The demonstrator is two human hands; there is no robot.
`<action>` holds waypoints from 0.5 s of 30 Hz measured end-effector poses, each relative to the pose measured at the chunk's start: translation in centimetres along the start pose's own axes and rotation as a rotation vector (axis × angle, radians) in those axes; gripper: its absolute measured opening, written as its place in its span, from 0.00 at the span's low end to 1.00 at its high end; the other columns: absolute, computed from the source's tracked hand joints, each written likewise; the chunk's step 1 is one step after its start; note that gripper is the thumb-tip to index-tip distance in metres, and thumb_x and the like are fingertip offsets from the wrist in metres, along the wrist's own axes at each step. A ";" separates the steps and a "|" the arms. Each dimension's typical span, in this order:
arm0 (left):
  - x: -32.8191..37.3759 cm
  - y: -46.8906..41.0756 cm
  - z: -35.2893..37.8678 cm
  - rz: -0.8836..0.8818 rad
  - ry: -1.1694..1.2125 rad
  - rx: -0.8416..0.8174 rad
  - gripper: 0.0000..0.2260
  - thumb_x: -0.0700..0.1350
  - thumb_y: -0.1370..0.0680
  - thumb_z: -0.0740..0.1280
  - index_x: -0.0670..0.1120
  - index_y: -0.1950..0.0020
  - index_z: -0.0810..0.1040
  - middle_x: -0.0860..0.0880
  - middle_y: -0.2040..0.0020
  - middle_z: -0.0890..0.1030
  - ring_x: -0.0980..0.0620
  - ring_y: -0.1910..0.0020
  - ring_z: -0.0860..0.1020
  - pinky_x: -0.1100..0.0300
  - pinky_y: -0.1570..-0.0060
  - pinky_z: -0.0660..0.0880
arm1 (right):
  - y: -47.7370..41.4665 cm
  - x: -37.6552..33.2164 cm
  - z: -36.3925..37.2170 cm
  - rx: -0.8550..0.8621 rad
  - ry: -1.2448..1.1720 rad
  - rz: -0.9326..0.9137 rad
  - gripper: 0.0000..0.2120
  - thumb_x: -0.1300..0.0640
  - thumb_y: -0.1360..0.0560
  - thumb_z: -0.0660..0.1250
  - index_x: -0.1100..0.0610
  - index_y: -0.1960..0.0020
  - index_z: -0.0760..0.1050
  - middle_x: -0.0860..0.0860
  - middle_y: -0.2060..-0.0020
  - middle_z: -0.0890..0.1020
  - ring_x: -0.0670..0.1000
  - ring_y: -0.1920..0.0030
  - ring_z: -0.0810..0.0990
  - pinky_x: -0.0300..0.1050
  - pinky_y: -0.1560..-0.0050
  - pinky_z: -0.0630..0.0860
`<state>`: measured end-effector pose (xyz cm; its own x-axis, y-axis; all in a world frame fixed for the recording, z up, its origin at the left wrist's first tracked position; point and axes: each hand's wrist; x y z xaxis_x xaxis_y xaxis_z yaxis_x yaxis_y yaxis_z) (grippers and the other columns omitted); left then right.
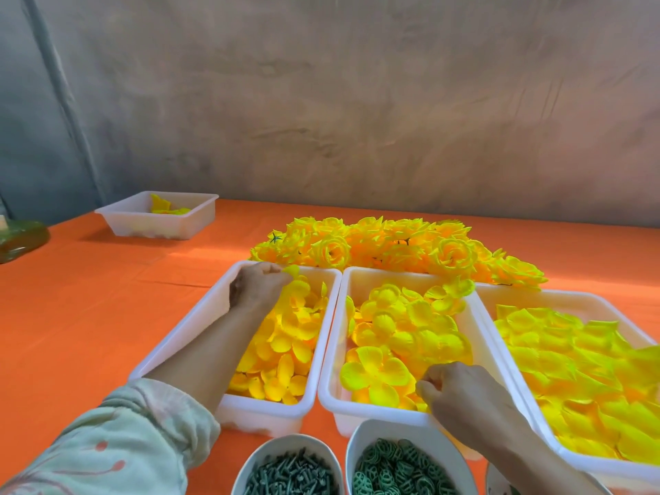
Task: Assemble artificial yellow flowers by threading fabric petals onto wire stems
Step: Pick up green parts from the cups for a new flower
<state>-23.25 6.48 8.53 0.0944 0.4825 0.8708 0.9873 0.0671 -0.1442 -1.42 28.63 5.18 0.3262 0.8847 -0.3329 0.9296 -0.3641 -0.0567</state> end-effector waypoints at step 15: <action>2.9 11.0 -3.8 -0.014 0.581 -0.238 0.03 0.45 0.21 0.69 0.47 0.54 0.79 0.50 0.66 0.82 0.55 0.68 0.79 0.64 0.71 0.76 | 0.5 -0.6 -0.9 0.047 -0.111 -0.031 0.08 0.48 0.24 0.63 0.47 0.56 0.81 0.47 0.59 0.84 0.52 0.55 0.80 0.45 0.60 0.71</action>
<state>-11.61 5.33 11.24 0.0698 -0.0748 0.9948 0.9841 -0.1582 -0.0809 -0.97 28.15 6.24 0.2739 0.8593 -0.4319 0.9292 -0.3522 -0.1116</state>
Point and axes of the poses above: each hand's wrist, its own y-axis away from the middle knuckle, its own z-axis out of the palm, x = y × z
